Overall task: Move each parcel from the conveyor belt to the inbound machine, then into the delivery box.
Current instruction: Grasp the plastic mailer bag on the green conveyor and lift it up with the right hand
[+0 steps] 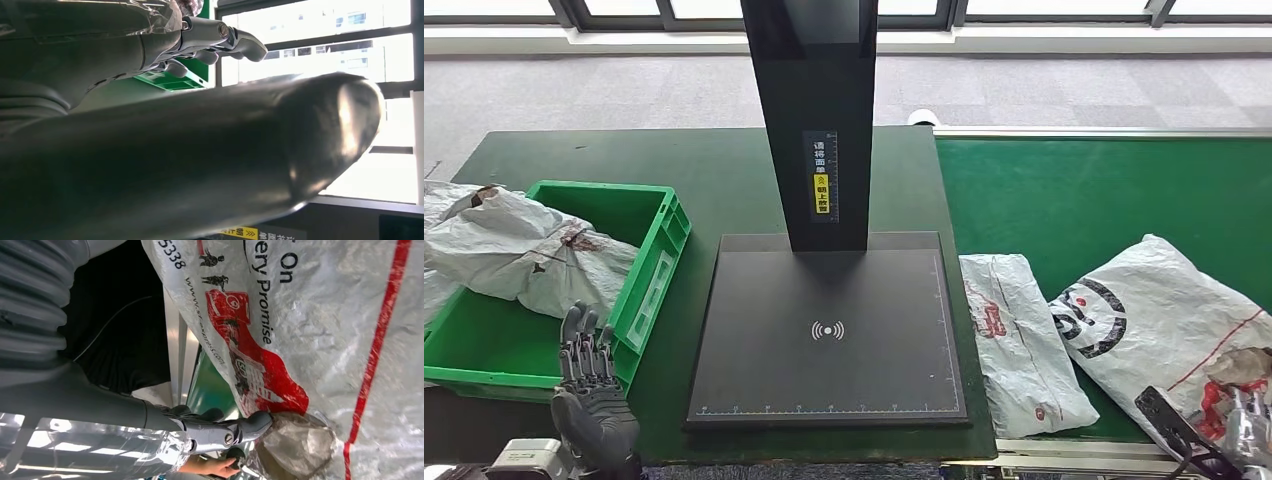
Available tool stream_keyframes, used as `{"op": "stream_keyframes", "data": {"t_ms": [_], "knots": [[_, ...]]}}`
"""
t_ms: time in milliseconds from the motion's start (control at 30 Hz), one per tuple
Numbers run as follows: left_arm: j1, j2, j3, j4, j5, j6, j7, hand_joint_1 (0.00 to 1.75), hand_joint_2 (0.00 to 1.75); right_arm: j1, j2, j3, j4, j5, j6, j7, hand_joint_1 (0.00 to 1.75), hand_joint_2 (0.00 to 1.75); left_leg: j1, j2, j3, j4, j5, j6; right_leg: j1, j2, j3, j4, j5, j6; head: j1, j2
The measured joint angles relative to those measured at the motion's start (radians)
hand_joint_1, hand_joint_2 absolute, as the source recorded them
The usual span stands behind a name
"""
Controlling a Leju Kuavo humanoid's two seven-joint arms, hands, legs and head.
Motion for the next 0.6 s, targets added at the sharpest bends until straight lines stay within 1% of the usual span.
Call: {"op": "stream_keyframes", "data": {"t_ms": [133,267,433,600], "knots": [[-0.003,0.0,0.0,0.006,-0.003,-0.009,0.009,0.0,0.0,-0.009,0.0,-0.005,0.018,0.006,0.02,-0.01,0.0,1.75,0.0,0.0,0.0,0.0,0.0,0.0,0.0,0.0,0.0,0.0,0.0,0.0,0.0,0.0],[-0.009,-0.003,0.0,0.01,-0.017,-0.019,0.02,0.0,0.0,-0.025,0.0,-0.005,0.035,0.01,0.025,-0.027,1.75,1.75,0.0,0.001,0.0,0.0,0.0,0.0,0.0,0.0,0.0,0.0,0.0,0.0,0.0,0.0],[-0.018,-0.007,0.0,0.018,-0.022,-0.026,0.025,0.0,0.0,-0.035,0.006,0.0,0.046,0.006,0.045,-0.041,1.75,1.75,0.0,0.004,-0.007,0.0,-0.001,0.001,0.0,0.005,0.001,0.0,0.0,0.0,0.0,0.0],[-0.022,-0.008,0.0,0.024,-0.022,-0.027,0.025,0.0,0.0,-0.036,0.018,0.015,0.049,0.002,0.057,-0.04,1.75,1.75,0.0,0.011,-0.007,0.0,-0.002,0.002,-0.001,0.012,-0.001,0.0,0.002,0.002,0.0,0.0]]}}
